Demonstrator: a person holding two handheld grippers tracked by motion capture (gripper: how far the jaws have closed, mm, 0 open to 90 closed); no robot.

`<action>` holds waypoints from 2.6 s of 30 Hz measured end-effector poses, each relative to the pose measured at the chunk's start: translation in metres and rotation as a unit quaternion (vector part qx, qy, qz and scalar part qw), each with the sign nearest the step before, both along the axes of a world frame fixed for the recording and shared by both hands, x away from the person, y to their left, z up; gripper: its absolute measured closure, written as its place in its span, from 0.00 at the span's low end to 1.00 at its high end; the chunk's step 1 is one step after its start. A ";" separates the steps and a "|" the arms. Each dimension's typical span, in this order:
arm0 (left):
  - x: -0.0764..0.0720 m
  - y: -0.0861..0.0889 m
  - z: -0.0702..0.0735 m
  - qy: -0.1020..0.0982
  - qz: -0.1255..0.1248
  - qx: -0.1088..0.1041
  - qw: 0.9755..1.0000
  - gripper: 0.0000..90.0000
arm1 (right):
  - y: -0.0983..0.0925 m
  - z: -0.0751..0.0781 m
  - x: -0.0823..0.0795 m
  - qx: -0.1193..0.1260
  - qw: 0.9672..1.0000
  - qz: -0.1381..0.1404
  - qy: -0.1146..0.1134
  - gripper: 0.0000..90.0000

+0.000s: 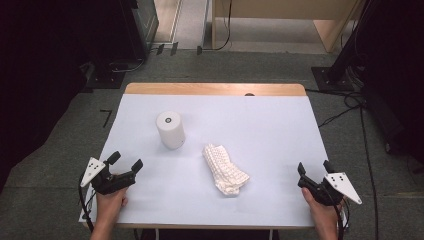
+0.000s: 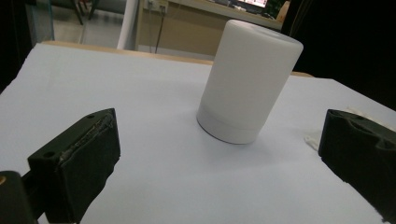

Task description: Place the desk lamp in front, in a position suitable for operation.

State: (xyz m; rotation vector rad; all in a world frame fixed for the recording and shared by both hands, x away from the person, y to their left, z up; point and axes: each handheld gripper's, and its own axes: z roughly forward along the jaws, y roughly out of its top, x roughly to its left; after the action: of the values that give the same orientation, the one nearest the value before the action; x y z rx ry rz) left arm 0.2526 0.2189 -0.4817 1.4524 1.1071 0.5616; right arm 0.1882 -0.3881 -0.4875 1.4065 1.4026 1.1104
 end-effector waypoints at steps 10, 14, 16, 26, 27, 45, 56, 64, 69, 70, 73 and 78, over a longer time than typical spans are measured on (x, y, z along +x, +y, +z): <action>0.003 -0.001 0.000 -0.001 -0.011 -0.004 1.000 0.00 | 0.020 0.022 -0.007 -0.001 0.999 0.040 -0.016 0.19; 0.001 -0.002 0.000 -0.010 -0.007 -0.001 1.000 0.00 | 0.035 0.033 -0.007 0.002 0.997 0.064 -0.033 0.19; 0.000 -0.003 0.000 -0.011 -0.010 0.001 1.000 0.00 | 0.051 0.042 -0.005 -0.004 0.995 0.087 -0.042 0.20; 0.000 -0.001 0.000 -0.010 -0.010 -0.001 1.000 0.00 | 0.097 0.056 0.009 0.008 0.990 0.136 -0.040 0.21; 0.000 -0.001 0.000 -0.010 -0.011 -0.001 1.000 0.00 | 0.102 0.057 0.010 0.012 0.989 0.142 -0.039 0.21; 0.001 0.000 0.000 -0.002 -0.027 -0.005 1.000 0.00 | 0.187 0.034 0.030 -0.030 0.963 0.252 0.087 0.17; 0.001 -0.002 0.003 -0.004 -0.002 -0.007 1.000 0.00 | 0.213 0.005 0.035 -0.070 0.948 0.265 0.160 0.22; 0.003 -0.016 0.012 0.019 -0.006 0.015 1.000 0.00 | 0.214 -0.006 0.044 -0.087 0.949 0.241 0.185 0.60; 0.004 -0.031 0.018 0.025 0.009 0.050 0.998 0.00 | 0.203 0.001 0.042 -0.077 0.956 0.232 0.161 0.79; 0.005 -0.034 0.019 0.030 0.014 0.055 0.998 0.02 | 0.199 0.004 0.041 -0.075 0.960 0.222 0.153 0.80; 0.006 -0.041 0.023 0.037 0.000 0.064 0.997 0.04 | 0.186 0.014 0.038 -0.062 0.969 0.203 0.130 0.80; 0.011 -0.042 0.028 0.050 0.000 0.066 0.997 0.04 | 0.159 0.029 0.035 -0.048 0.980 0.169 0.096 0.80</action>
State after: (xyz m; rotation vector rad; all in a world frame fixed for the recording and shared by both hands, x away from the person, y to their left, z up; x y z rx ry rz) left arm 0.2638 0.1766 -0.4538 1.6089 1.1678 0.5758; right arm 0.2232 -0.2296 -0.4585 1.2629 1.8614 1.1204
